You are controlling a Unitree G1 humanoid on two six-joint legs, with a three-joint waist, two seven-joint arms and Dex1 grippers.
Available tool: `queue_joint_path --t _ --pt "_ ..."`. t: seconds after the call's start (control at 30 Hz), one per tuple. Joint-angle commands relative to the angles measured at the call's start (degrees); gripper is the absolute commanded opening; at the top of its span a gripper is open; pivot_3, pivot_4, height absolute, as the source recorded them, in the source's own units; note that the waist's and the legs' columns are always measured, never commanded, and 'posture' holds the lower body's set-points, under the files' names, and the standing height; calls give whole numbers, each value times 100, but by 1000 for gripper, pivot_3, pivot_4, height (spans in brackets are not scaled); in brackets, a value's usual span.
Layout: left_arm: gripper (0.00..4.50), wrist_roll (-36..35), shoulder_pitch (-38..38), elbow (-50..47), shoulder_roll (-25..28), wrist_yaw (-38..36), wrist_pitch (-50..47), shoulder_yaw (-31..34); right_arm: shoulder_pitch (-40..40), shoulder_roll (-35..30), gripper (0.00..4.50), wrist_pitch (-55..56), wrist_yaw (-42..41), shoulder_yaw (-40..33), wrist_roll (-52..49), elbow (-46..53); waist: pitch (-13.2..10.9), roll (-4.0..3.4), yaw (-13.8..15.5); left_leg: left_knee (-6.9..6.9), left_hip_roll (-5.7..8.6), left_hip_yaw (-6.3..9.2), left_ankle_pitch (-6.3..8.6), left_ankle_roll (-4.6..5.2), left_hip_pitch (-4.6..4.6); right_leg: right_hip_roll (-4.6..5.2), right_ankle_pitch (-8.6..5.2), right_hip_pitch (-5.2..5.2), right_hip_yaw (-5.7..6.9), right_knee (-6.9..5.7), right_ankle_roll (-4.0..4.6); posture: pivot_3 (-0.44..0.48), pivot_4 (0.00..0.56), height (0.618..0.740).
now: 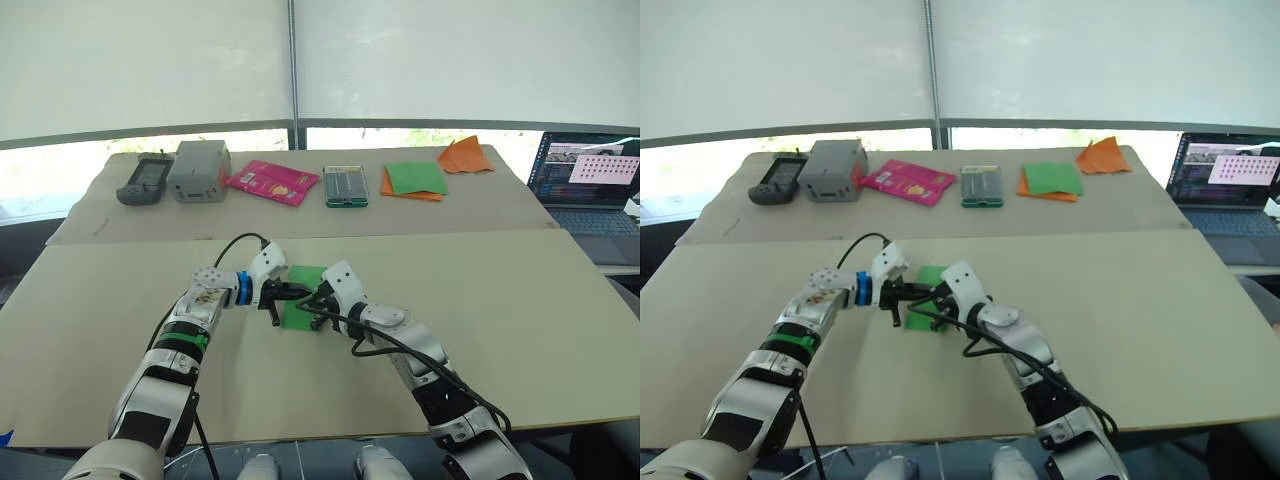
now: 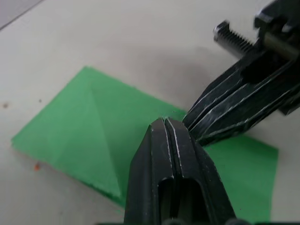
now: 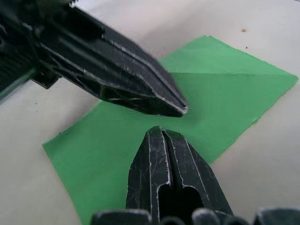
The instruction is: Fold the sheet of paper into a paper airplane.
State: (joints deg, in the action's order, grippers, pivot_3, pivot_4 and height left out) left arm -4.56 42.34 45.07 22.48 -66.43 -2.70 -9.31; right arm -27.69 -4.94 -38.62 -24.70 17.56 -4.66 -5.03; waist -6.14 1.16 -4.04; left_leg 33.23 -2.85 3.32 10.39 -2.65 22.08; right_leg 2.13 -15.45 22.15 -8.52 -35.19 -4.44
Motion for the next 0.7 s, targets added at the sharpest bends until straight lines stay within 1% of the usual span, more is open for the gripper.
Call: queue_joint_path --t 0.03,0.17,0.27,0.33,0.5,0.7 --pt "0 136 130 132 106 49 301 15 66 19 17 -66 48 -2 28 107 0 0 1 1 0 0 0 0 1 0 0 0 0 0 0 0 150 740" --pt "0 450 50 341 168 93 660 -193 5 -17 17 -38 55 -80 24 95 0 0 15 2 0 0 0 0 2 0 0 -1 0 1 0 0 150 740" --pt "0 600 -44 392 155 102 864 -296 -200 -34 17 90 67 -180 46 -218 0 0 18 2 0 0 0 0 -1 0 0 -3 0 0 0 0 150 740" --pt "0 571 -86 348 120 80 847 -267 -377 -31 17 232 35 -257 33 -561 1 0 16 2 0 0 0 0 -3 0 0 -5 0 -1 0 0 150 740" --pt "0 605 -205 209 128 70 871 -301 -1001 -167 17 916 -121 -459 83 -1827 1 0 22 3 0 0 0 0 -4 1 0 -8 1 -1 0 0 150 740" --pt "0 619 -328 0 175 57 820 -328 -1443 -255 17 1469 -250 -635 140 -2774 2 -2 12 2 0 0 0 0 -7 1 0 -11 1 -2 0 0 150 740"
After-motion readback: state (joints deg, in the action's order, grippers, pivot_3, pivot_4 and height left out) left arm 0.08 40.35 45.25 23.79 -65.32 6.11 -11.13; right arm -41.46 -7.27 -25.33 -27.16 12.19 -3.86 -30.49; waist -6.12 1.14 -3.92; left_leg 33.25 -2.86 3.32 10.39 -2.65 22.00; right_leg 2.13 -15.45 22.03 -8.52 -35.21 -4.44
